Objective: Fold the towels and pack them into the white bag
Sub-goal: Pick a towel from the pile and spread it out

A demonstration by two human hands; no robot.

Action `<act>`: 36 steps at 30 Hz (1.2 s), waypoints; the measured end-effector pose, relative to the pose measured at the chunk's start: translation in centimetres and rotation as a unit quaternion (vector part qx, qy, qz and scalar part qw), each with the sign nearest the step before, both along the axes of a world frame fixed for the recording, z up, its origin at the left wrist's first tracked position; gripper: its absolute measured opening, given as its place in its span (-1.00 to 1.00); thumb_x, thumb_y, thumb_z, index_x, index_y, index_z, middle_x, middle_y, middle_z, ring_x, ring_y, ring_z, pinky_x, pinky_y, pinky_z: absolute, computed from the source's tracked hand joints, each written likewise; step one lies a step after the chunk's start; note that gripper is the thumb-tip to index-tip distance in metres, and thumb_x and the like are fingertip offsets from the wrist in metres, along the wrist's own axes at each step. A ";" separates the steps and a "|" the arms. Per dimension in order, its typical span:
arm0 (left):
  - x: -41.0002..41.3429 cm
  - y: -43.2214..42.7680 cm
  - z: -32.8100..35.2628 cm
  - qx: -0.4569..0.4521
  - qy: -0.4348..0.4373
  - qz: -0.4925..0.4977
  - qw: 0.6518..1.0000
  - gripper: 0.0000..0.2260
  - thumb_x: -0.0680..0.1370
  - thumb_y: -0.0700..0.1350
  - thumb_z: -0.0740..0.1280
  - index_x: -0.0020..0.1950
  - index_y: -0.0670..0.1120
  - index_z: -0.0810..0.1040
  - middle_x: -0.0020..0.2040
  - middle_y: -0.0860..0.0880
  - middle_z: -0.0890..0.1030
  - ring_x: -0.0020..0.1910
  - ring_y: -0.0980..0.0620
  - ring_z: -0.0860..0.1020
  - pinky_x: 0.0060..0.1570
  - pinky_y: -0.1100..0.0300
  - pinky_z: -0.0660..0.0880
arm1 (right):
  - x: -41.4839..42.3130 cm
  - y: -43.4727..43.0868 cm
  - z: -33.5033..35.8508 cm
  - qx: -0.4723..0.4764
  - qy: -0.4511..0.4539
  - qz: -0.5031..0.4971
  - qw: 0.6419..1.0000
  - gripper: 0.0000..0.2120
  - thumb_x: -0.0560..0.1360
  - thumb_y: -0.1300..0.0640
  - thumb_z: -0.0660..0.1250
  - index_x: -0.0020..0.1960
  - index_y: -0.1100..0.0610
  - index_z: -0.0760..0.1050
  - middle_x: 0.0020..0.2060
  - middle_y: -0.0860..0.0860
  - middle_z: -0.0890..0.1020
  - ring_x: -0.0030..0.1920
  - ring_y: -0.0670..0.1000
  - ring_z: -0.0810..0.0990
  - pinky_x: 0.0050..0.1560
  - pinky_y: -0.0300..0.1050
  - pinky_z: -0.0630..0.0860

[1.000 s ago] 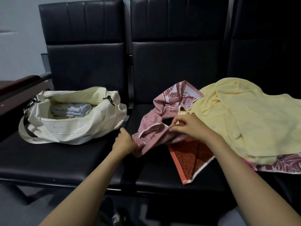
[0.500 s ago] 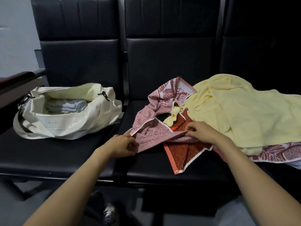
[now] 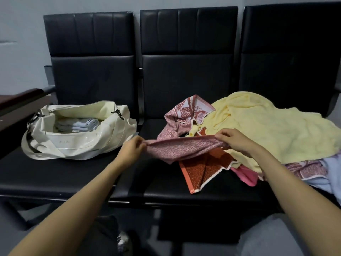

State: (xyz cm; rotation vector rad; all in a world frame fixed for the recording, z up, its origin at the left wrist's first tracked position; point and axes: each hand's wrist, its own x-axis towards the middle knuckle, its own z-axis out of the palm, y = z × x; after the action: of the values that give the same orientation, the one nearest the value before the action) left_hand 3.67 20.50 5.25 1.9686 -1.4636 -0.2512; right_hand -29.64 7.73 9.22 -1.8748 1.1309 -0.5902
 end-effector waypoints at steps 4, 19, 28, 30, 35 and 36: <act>-0.8 -0.2 5.6 -0.076 0.088 -0.011 0.993 -0.92 0.57 -0.09 0.34 -0.03 -0.08 0.57 -0.17 0.04 0.58 -0.13 0.09 0.52 -0.17 0.22 0.35 | -0.6 0.6 4.9 0.005 -0.029 -0.022 0.999 -0.84 0.62 0.17 0.22 -0.10 0.16 0.51 -0.26 0.02 0.53 -0.27 -0.06 0.49 -0.29 -0.25 0.52; -2.7 3.9 20.8 -0.139 0.071 -0.039 0.987 -0.81 0.56 -0.15 0.33 0.17 -0.08 0.50 0.06 -0.04 0.53 0.03 -0.01 0.52 0.00 0.08 0.48 | -4.5 5.4 18.5 -0.209 -0.054 -0.159 0.963 -0.76 0.48 0.36 0.24 -0.10 0.11 0.62 -0.21 0.06 0.62 -0.18 0.02 0.56 -0.23 -0.16 0.45; -4.1 5.5 23.4 -0.284 0.224 -0.007 0.932 -0.87 0.59 -0.03 0.31 0.01 -0.09 0.54 -0.10 0.00 0.54 -0.16 0.12 0.49 -0.32 0.30 0.45 | -6.0 6.7 20.2 -0.112 -0.306 -0.132 0.936 -0.95 0.51 0.20 0.38 -0.02 0.14 0.57 -0.12 0.06 0.64 -0.12 0.01 0.61 -0.09 -0.13 0.56; -3.7 5.3 23.2 -0.260 0.188 -0.018 0.947 -0.90 0.57 -0.02 0.33 -0.04 -0.03 0.54 -0.09 0.03 0.54 -0.13 0.09 0.50 -0.26 0.24 0.44 | -5.9 6.6 20.1 -0.103 -0.304 -0.130 0.938 -0.99 0.54 0.18 0.35 -0.05 0.12 0.54 -0.12 0.07 0.62 -0.16 0.02 0.59 -0.15 -0.09 0.55; -1.6 3.6 19.0 -0.027 0.187 -0.048 0.981 -0.82 0.54 -0.11 0.38 0.09 -0.16 0.55 -0.06 -0.08 0.57 -0.12 0.01 0.54 -0.19 0.18 0.50 | -5.1 4.7 16.2 -0.050 -0.117 -0.138 0.982 -0.88 0.59 0.18 0.29 0.11 0.15 0.51 -0.01 0.15 0.61 -0.07 0.11 0.60 -0.10 -0.03 0.52; -1.2 3.2 17.6 0.033 0.208 -0.054 0.976 -0.81 0.55 -0.16 0.36 0.13 -0.20 0.54 -0.04 -0.12 0.58 -0.10 -0.01 0.55 -0.16 0.16 0.51 | -4.9 4.3 14.9 -0.029 -0.086 -0.134 0.987 -0.87 0.59 0.19 0.27 0.13 0.14 0.50 -0.01 0.13 0.60 -0.06 0.10 0.59 -0.09 -0.04 0.52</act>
State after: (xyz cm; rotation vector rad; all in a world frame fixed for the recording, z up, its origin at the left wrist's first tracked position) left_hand 2.49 23.66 22.85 1.7518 -1.2978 -0.7225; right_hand -34.53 12.02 24.14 -1.6948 1.2717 -0.9275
